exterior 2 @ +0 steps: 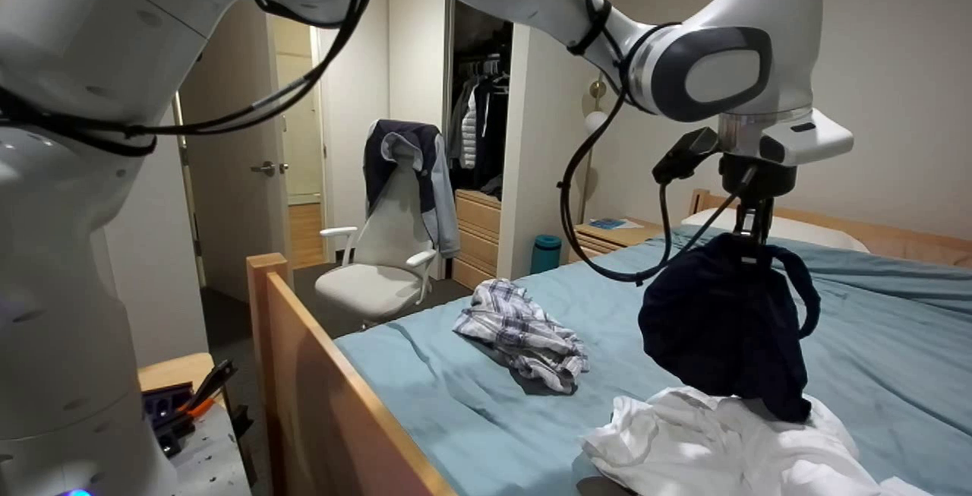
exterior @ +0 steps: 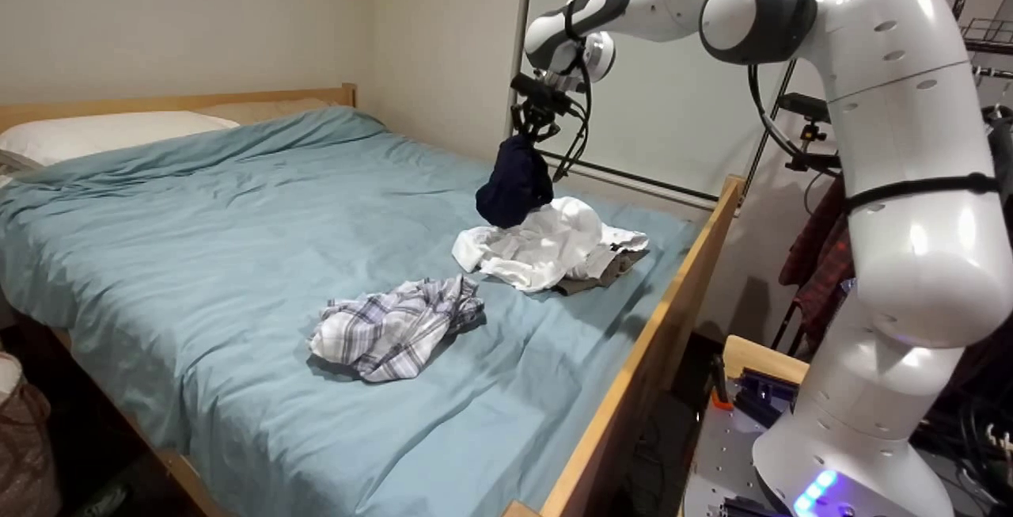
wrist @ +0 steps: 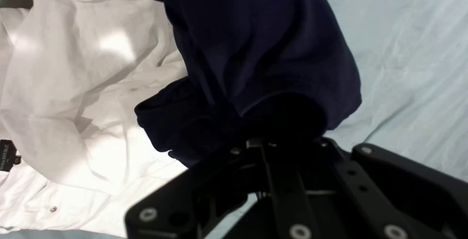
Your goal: Pick the blue garment and put it on the pile of clothes on the right
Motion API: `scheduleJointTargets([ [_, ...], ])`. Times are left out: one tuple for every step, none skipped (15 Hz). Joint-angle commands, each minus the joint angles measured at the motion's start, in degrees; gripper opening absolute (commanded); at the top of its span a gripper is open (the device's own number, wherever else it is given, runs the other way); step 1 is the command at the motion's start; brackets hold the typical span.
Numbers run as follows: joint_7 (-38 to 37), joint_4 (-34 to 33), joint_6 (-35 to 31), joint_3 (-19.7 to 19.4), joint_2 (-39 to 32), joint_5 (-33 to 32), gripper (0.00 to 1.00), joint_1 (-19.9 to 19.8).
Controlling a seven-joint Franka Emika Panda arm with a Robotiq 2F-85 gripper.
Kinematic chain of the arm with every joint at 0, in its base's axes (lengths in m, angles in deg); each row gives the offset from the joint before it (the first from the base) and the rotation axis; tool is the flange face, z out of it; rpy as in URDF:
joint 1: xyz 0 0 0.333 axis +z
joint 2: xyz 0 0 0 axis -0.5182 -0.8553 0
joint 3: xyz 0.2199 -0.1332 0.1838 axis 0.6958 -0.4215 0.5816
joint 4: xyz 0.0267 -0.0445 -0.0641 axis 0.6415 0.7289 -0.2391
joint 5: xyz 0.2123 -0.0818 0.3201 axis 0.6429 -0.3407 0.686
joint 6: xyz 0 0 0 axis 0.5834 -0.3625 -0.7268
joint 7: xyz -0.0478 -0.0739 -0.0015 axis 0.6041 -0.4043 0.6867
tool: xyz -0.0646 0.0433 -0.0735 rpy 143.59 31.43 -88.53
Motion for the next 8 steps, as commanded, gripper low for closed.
scheduleJointTargets([
  [-0.8, -0.7, 0.1, 1.1, -0.4, -0.8, 0.11, -1.1],
  [-1.1, -1.0, 0.1, 1.2, -0.6, -0.8, 0.11, -1.0],
  [-1.3, -1.2, 0.1, 1.2, -0.5, -0.8, 0.03, -0.9],
  [-0.4, -0.2, 0.7, 1.6, 0.0, -1.5, 0.03, -0.3],
  [-1.2, -0.2, 0.4, 1.3, -0.1, -2.2, 0.03, 0.0],
  [-3.2, 0.2, 0.8, 0.6, 0.0, -3.2, 0.03, 0.7],
  [-6.0, 1.0, -0.5, -0.2, 0.1, -4.1, 0.03, 1.6],
  [-8.6, 1.3, -0.4, -0.6, 0.2, -4.7, 0.03, 2.0],
])
